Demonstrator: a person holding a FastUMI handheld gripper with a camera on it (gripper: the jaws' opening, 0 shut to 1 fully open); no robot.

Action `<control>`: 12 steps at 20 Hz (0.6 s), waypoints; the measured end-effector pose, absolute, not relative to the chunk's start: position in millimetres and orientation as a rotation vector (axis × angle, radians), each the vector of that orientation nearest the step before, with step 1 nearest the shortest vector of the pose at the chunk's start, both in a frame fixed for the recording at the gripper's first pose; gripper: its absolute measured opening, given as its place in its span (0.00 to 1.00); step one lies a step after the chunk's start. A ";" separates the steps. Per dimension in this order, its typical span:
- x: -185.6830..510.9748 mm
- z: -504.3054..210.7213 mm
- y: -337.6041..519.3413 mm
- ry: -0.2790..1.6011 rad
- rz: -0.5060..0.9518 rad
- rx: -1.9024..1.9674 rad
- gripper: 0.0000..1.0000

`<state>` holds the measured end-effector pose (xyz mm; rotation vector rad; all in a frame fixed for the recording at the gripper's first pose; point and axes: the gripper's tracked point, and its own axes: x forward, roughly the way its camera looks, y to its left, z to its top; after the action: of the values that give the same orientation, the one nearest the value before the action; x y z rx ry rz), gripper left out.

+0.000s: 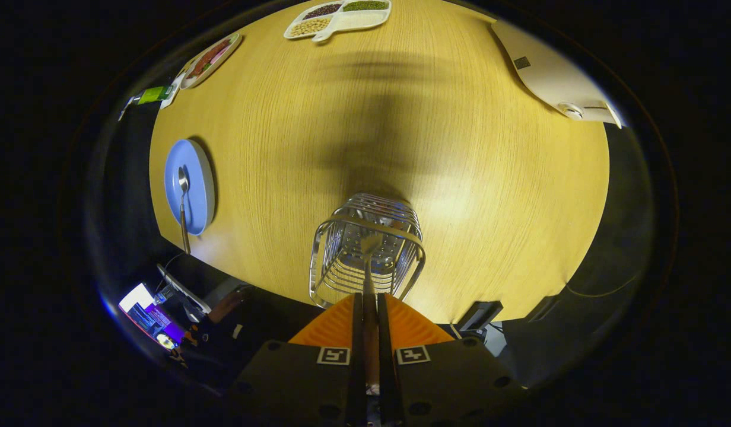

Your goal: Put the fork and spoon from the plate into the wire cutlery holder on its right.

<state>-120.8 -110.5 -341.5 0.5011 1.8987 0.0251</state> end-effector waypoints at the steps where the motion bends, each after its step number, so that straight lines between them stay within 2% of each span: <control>1: -115.0 -341.1 -110.4 1.854 0.021 0.519 0.14; 3: -100.9 -337.0 -112.3 1.733 0.003 0.543 0.24; 7: -62.4 -315.4 -108.1 1.403 0.008 0.566 0.25; 11: -42.5 -283.1 -83.4 1.178 0.016 0.608 0.37; 12: -41.2 -274.1 -74.0 1.141 0.024 0.621 0.45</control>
<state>-41.2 -74.0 -274.1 0.6213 1.1407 0.0244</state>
